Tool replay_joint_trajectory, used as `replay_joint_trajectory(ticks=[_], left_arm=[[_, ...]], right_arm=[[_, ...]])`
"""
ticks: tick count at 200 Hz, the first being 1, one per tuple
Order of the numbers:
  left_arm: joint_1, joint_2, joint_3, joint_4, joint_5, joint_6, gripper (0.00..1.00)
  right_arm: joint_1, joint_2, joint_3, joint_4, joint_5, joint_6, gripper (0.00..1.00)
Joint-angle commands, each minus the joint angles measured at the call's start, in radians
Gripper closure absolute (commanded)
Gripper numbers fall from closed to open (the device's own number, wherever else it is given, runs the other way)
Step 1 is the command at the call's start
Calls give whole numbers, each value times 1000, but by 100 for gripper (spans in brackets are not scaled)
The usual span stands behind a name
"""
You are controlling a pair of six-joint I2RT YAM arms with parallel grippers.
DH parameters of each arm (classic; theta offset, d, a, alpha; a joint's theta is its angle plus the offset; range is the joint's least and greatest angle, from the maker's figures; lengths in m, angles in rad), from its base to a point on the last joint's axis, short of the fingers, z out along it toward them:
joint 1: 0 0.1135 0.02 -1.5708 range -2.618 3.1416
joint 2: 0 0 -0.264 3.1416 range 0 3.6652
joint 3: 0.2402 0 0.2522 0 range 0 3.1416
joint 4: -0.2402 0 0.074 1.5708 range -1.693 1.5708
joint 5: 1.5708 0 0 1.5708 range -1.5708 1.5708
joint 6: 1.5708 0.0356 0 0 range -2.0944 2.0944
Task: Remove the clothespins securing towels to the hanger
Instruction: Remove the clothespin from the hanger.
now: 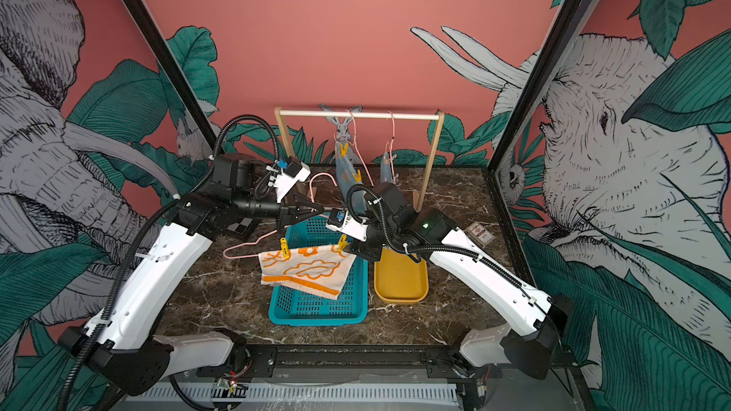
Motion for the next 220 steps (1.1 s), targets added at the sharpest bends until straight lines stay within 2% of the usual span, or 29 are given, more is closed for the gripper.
replay_joint_trajectory(ticks=[1,104,220], left_arm=[[4,-5,-9,16,45,8,100],[4,-9,-5,8,54,12,100],[4,-8,-3,9,56,11,100]], right_arm=[[5,7,33,6,-8,-26,46],[4,32,44,10,-24,-41,50],[6,48,49,8,-37,-49,62]])
